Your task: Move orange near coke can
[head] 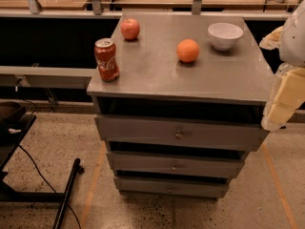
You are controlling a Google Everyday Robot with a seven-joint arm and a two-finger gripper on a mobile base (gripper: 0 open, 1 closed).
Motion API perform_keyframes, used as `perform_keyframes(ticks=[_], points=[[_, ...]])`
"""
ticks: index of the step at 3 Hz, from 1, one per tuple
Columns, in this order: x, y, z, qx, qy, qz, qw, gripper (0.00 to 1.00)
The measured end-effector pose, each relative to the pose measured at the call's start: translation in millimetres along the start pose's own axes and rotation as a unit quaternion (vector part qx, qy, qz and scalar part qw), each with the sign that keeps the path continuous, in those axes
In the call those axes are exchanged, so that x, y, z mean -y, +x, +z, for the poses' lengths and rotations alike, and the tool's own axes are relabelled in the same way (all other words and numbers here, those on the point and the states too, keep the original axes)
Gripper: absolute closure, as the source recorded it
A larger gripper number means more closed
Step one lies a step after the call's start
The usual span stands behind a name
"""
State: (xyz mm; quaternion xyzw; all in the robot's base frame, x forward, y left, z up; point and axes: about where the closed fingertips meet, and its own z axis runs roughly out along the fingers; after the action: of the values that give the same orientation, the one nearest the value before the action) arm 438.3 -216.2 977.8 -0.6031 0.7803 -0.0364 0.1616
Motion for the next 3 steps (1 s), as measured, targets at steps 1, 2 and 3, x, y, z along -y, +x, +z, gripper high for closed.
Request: perform_keyframes(ticks=[1, 2, 3], points=[[0.0, 0.0, 0.0, 0.0, 0.0, 0.0, 1.0, 0.0], [17.5, -3.8, 1.3, -0.005, 0.003, -0.025, 0.9997, 0.0], [61.4, -13.5, 4.3, -0.013, 0.01, -0.08, 0.9967, 0.0]])
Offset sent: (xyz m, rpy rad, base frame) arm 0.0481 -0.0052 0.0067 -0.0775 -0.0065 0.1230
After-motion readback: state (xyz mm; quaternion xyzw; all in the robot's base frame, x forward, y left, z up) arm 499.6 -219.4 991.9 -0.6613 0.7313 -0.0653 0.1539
